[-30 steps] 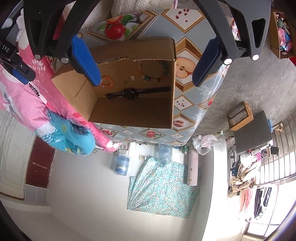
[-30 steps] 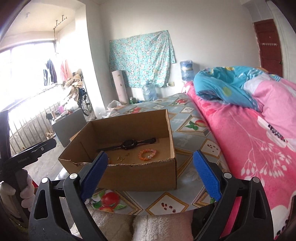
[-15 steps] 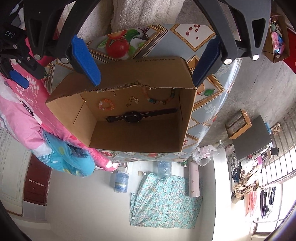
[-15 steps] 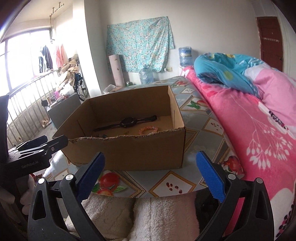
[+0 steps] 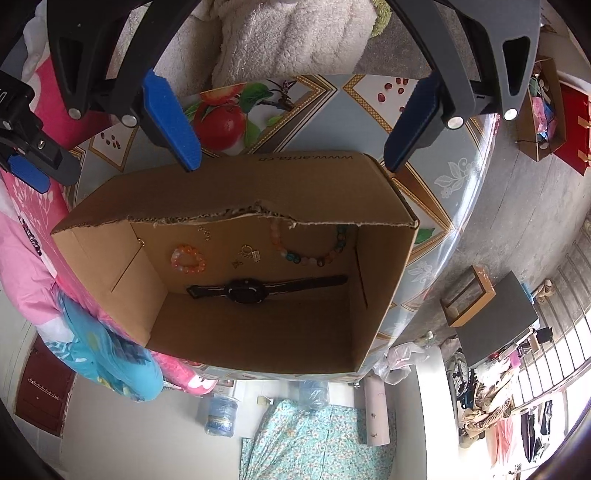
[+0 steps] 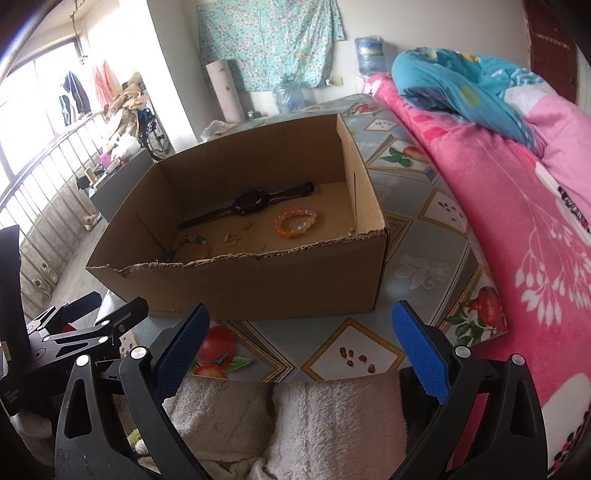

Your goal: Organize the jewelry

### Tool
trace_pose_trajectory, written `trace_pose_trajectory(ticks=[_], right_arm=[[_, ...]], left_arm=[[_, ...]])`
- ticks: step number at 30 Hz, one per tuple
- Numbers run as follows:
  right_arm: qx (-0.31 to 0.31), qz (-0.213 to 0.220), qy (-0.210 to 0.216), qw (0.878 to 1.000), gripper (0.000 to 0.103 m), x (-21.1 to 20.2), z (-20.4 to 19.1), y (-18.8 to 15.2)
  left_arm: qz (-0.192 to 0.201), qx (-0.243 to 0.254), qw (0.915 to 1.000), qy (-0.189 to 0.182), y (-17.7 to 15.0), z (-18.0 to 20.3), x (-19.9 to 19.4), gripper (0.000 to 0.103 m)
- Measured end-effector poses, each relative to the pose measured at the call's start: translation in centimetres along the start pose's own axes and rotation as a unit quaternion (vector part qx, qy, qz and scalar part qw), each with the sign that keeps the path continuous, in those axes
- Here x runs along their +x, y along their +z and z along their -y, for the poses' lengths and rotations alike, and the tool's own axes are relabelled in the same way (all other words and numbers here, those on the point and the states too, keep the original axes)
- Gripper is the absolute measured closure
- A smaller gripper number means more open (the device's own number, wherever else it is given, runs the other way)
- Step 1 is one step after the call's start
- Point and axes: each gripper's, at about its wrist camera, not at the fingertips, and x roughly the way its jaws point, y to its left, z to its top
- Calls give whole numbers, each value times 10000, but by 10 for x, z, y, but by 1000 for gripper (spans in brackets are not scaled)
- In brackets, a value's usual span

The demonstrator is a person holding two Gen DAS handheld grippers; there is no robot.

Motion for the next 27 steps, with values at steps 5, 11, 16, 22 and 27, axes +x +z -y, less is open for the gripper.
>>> trace_pose_trajectory(ticks=[5,11,16,22,27], right_arm=[[-80,-121,-36,9999,8,5,-5,5],[-221,-262,-78,9994,8,15,-14,6],[-231,-348,-25,9991,8,20,-17,3],[-236,-369,19,9990,8,22,-19,3],[-214,-390,-3,9990,8,24,-18,4]], left_arm=[[-116,-148,9998,117,4,-3,4,6],[-261,-278,9990,228,7,-6,8,6],[-293,-288,9988,263,8,-5,8,6],[-253,-247,9990,264,10,-4,6,6],[-277,-158,9991,269,10,0,7,6]])
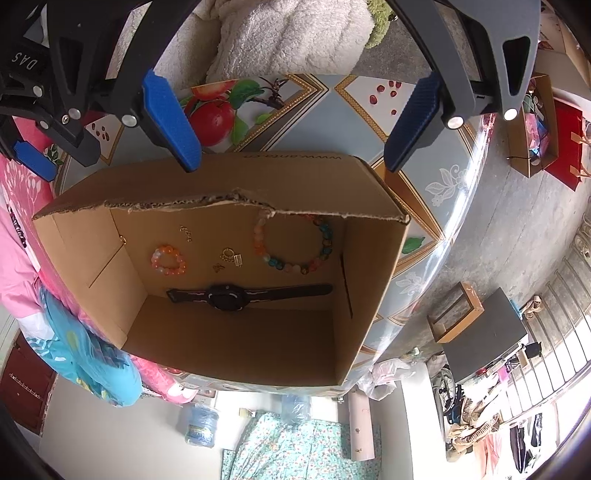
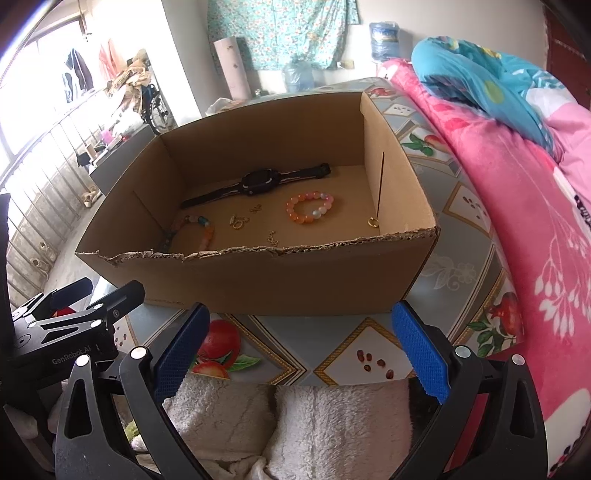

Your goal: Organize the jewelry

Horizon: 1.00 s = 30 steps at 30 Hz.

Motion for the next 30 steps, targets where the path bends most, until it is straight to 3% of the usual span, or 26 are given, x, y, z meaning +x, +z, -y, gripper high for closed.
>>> trace_pose_trajectory(ticks=[30], right_arm=[[-5,-15,-51,10000,8,0,3,2]], left_arm=[[-6,165,9999,22,-1,8,-2,6]])
